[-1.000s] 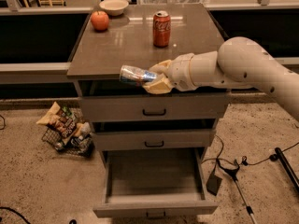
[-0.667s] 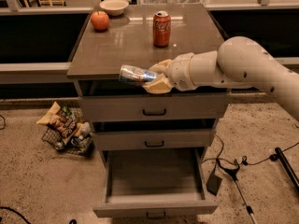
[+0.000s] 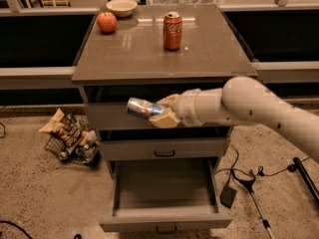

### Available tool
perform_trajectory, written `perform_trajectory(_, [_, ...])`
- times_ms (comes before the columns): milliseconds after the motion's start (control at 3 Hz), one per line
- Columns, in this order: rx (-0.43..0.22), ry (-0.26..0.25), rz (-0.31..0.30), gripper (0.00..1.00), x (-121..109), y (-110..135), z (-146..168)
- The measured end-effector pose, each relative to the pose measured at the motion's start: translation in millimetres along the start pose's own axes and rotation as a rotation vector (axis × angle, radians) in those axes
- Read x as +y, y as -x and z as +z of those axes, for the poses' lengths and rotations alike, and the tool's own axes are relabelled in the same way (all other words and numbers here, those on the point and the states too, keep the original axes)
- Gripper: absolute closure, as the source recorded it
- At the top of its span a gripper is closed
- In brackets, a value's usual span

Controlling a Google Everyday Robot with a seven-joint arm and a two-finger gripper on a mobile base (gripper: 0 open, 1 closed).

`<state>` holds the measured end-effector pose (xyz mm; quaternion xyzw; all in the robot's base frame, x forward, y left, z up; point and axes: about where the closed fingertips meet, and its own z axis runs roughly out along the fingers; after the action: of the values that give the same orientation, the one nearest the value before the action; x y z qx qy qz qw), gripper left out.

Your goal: Place redbull can into bottom drawer

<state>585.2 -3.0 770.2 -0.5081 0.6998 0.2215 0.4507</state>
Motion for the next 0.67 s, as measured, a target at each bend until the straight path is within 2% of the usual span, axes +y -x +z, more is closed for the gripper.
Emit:
perform_trajectory(333, [-0.027,0.004,0.14,1.0,34,-60,20])
perform_trajectory(667, [-0.011,0.009,0.286,1.0,70,-126,37])
